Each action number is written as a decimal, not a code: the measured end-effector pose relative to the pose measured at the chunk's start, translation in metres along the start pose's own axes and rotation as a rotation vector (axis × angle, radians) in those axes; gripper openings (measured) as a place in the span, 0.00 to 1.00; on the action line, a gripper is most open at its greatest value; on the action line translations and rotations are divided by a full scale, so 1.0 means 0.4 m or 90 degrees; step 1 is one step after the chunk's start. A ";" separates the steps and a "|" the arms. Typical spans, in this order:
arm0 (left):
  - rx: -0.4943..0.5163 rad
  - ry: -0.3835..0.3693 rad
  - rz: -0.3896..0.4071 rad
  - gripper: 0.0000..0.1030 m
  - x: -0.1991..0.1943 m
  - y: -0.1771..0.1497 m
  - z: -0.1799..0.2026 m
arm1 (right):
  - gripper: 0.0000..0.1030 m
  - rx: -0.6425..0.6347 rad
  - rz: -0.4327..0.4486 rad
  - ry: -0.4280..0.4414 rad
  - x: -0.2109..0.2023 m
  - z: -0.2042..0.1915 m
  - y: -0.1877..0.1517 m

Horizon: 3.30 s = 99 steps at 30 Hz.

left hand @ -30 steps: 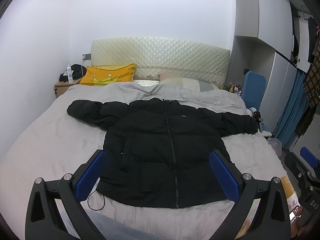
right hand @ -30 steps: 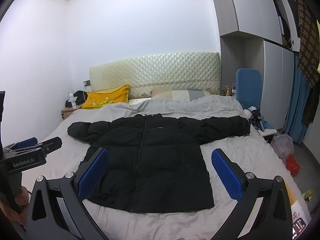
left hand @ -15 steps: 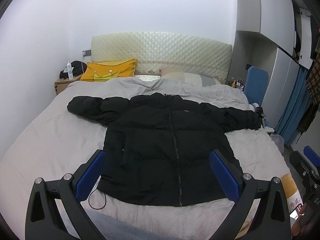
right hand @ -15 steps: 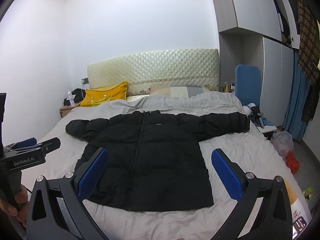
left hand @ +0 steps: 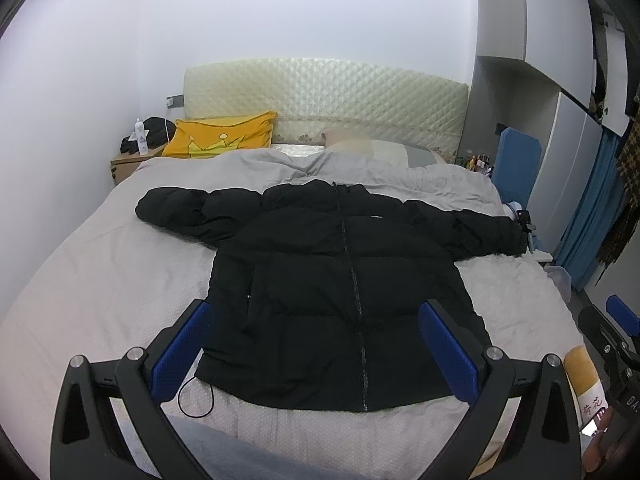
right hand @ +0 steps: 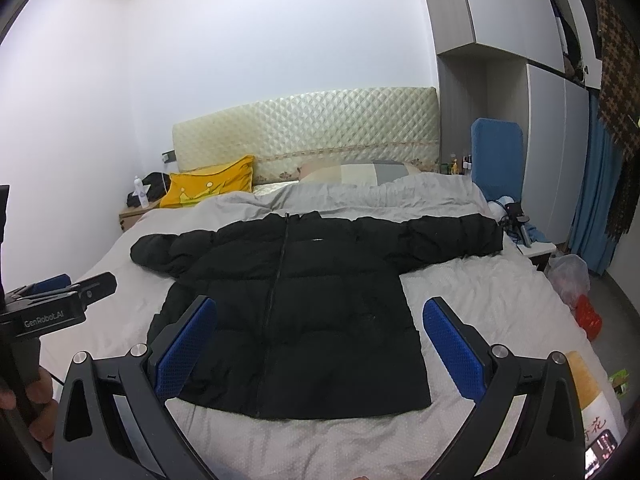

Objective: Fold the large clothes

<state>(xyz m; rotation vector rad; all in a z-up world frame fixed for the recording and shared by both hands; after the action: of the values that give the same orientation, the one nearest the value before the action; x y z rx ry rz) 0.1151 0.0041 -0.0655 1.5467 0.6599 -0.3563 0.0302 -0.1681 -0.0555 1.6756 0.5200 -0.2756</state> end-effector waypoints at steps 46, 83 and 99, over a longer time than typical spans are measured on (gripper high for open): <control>0.002 -0.093 -0.089 1.00 0.685 0.142 0.281 | 0.82 0.385 0.029 -0.064 0.715 1.132 0.033; -0.025 0.024 -0.139 1.00 0.898 0.111 0.169 | 0.03 0.456 0.272 -0.157 0.652 1.527 0.184; -0.023 0.001 -0.100 1.00 0.661 0.116 0.029 | 0.01 0.192 0.249 -0.092 0.472 1.112 0.552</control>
<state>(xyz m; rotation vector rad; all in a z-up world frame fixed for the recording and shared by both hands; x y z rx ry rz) 0.3517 0.0444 -0.1865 1.4641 0.7871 -0.4587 0.3502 -0.5914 -0.0287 1.9901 0.0347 -0.1916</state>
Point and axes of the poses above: each gripper's, at about its wrist camera, not at the fingertips, and x roughly the way its jaws point, z to its right, y to its top, the point moved 5 cm from there along x, roughly the way its jaws point, and after that the axes turned 14 degrees about y, right-handed, at the moved point
